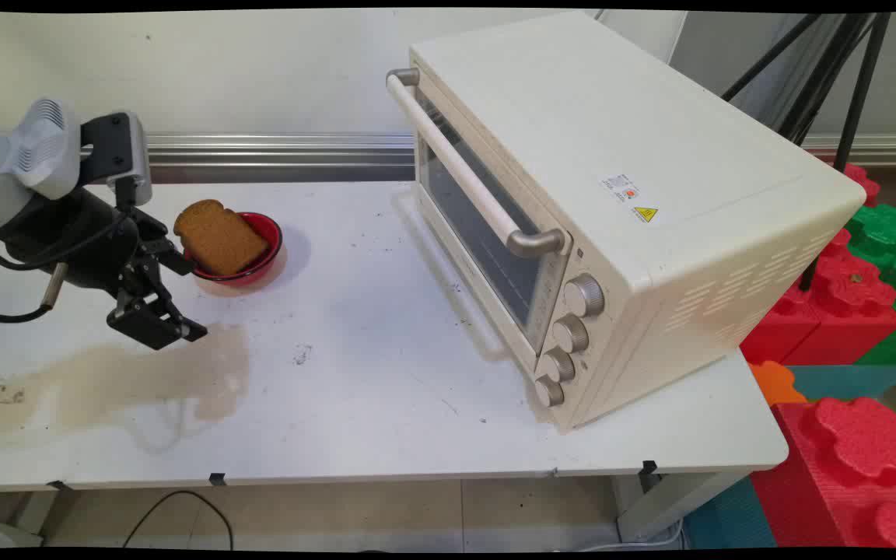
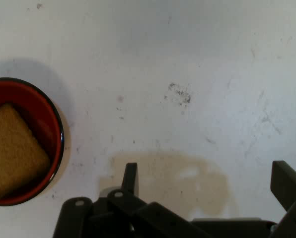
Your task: Open the oven
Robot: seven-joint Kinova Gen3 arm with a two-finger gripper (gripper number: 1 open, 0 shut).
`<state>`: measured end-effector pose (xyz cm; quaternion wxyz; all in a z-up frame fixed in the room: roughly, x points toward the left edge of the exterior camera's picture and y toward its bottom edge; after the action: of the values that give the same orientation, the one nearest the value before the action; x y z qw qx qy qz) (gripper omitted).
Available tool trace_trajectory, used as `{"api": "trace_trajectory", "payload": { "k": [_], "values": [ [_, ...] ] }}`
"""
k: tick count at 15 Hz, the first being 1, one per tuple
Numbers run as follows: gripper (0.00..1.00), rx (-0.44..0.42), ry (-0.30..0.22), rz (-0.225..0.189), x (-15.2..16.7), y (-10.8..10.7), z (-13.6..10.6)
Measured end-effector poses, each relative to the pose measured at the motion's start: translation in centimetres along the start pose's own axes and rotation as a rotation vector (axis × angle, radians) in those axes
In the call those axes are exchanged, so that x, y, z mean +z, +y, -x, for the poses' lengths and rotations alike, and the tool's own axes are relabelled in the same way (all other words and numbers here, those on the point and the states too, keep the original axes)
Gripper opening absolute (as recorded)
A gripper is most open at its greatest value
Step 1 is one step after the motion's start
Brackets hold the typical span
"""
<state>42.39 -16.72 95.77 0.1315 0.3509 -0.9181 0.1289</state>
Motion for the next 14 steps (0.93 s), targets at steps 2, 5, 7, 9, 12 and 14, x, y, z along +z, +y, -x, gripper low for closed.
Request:
{"api": "trace_trajectory", "payload": {
  "k": [2, 5, 7, 9, 12, 14],
  "values": [
    [1.00, -0.005, 0.018, -0.006, -0.3, -0.1, -0.3],
    [1.00, -0.015, 0.051, -0.019, -1.1, -0.3, -1.2],
    [1.00, -0.023, 0.077, -0.030, -2.0, -0.6, -1.9],
    [1.00, -0.030, 0.107, -0.041, -3.0, -0.8, -2.9],
    [1.00, -0.041, 0.156, -0.055, -4.7, -1.3, -4.5],
    [1.00, -0.046, 0.193, -0.064, -5.9, -1.6, -5.7]
  ]
}}
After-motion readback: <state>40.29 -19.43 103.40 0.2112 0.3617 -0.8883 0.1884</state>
